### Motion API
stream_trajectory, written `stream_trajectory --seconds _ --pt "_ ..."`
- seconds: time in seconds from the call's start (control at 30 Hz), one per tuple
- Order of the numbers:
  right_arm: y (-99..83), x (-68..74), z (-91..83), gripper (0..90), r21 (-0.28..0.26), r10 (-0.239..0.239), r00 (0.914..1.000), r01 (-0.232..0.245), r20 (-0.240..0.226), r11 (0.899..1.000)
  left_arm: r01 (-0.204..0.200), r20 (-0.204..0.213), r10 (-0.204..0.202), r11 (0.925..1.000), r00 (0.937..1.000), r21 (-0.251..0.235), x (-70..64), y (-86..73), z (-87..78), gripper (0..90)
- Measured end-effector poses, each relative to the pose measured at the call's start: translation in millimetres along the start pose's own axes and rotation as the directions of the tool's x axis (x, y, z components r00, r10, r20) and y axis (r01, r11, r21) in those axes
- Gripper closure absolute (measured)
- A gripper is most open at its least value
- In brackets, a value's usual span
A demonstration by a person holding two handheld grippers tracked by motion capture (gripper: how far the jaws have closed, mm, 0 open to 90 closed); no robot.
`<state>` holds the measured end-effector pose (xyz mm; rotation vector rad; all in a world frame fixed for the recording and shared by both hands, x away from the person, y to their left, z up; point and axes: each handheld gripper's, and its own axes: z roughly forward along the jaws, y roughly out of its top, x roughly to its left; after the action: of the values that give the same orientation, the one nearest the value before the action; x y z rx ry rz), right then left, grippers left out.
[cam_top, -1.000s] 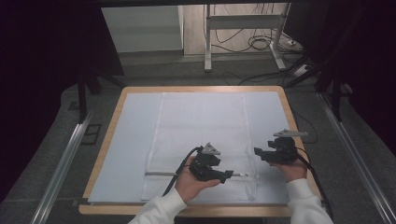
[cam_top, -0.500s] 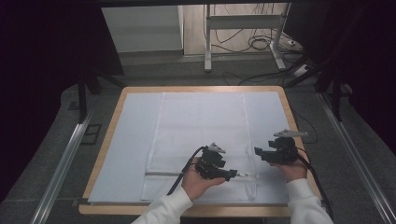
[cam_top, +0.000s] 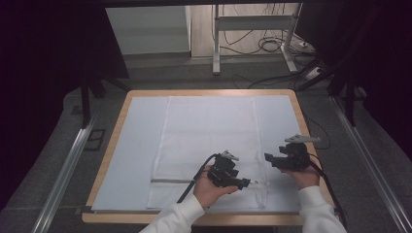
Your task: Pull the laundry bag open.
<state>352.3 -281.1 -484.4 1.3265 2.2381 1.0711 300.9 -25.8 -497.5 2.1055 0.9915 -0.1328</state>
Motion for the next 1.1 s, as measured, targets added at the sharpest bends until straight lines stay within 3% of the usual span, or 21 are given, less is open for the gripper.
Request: stream_trajectory --seconds 0.23,0.63,1.1 --pt "0.1 1.0 0.1 28.0 0.006 -0.004 0.9999 0.004 0.011 1.000 0.012 0.033 -0.012 0.9998 0.9994 0.017 -1.1 2.3 10.1 44.0" --pt "0.3 1.7 -0.5 28.0 0.007 -0.009 0.9999 0.009 0.014 1.000 0.009 0.037 -0.011 0.9992 0.9993 0.039 -3.7 3.8 21.2 45.0" --pt "0.4 1.4 -1.2 28.0 0.006 -0.011 0.9997 0.011 0.020 1.000 0.021 0.055 -0.024 0.9984 0.9982 0.052 -5.3 6.8 30.6 53.0"
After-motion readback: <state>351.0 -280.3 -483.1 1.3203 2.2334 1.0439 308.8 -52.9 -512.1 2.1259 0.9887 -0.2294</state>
